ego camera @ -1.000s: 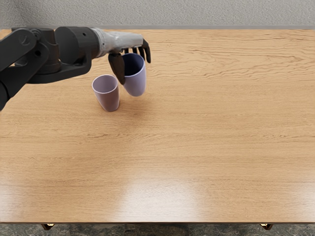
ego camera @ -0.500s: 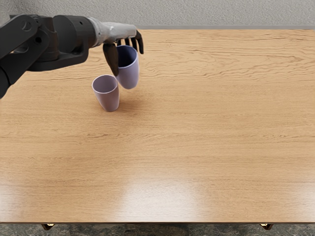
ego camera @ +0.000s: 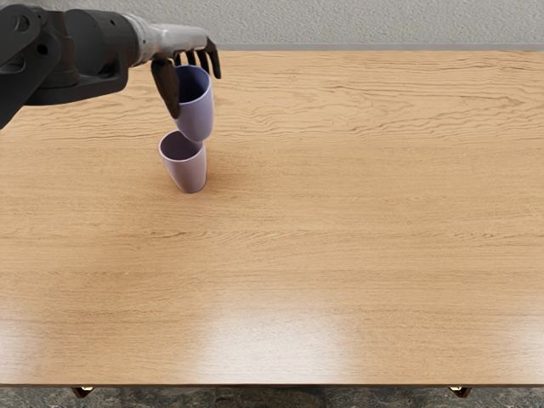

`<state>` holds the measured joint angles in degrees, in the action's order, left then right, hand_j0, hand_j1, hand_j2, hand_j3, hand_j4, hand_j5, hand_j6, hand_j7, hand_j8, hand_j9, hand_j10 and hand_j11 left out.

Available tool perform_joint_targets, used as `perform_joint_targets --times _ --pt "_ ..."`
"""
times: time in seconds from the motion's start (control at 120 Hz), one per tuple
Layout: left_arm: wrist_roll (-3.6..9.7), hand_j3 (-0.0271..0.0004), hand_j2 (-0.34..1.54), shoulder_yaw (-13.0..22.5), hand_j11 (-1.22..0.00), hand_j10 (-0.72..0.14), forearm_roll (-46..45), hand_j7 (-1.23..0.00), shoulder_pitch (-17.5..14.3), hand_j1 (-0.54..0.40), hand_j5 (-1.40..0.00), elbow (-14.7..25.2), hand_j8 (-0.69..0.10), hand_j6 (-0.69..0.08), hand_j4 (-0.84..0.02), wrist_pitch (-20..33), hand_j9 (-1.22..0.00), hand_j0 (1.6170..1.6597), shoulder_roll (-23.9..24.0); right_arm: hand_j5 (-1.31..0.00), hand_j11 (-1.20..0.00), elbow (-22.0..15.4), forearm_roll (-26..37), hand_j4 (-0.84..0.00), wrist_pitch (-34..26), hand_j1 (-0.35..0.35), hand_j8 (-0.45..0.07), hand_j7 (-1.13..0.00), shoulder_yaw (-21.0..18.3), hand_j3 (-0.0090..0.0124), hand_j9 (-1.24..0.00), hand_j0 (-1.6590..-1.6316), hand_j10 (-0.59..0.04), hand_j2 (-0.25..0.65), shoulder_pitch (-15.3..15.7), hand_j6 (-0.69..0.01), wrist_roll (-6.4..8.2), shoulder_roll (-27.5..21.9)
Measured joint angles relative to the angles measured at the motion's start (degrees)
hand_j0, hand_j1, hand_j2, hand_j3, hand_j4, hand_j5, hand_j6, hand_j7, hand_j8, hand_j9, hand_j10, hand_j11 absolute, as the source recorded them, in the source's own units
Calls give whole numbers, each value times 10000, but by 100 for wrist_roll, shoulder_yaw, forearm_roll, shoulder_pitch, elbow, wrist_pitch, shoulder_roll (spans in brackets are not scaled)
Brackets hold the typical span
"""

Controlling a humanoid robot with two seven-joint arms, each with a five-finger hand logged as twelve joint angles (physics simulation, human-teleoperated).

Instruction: Pick up cup and place in cup with left hand

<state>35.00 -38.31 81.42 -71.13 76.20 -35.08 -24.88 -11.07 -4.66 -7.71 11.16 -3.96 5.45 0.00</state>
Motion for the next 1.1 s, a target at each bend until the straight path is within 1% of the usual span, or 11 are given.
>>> perform_joint_targets --times 0.133,0.358,0.467,0.558,1.1 --pt "1 0 1719 0 -5866 -4448 -5 -5975 41 -1225 -5964 -21 -3419 -3790 -4390 3 -5867 16572 -126 0 0 0 0 -2 1 -3491 -2 0 0 0 0 -16581 -1 0 0 -3 0 0" --pt "0 0 1728 14 -5864 -4442 -20 -5888 81 -1235 -6003 -33 -3424 -3850 -4362 -1 -5864 16572 -148 0 0 0 0 -2 -1 -3491 -2 0 0 0 0 -16581 -1 0 0 -3 0 0" --pt "0 0 1998 96 -5857 -4445 -124 -5945 35 -1248 -5993 -34 -3408 -3862 -4367 2 -5855 16575 -239 0 0 0 0 -2 2 -3491 -2 0 0 0 0 -16581 -1 0 0 -2 0 0" --pt "0 0 1823 172 -5865 -4452 -246 -5917 3 -1243 -5957 -34 -3436 -3811 -4399 3 -5865 16573 -329 0 0 0 0 -2 1 -3491 -2 0 0 0 0 -16581 -1 0 0 -3 0 0" --pt "0 0 1747 333 -5866 -4450 -474 -5951 47 -1254 -5943 -35 -3368 -3761 -4399 3 -5866 16573 -346 0 0 0 0 -2 2 -3491 -2 0 0 0 0 -16581 -1 0 0 -3 0 0"
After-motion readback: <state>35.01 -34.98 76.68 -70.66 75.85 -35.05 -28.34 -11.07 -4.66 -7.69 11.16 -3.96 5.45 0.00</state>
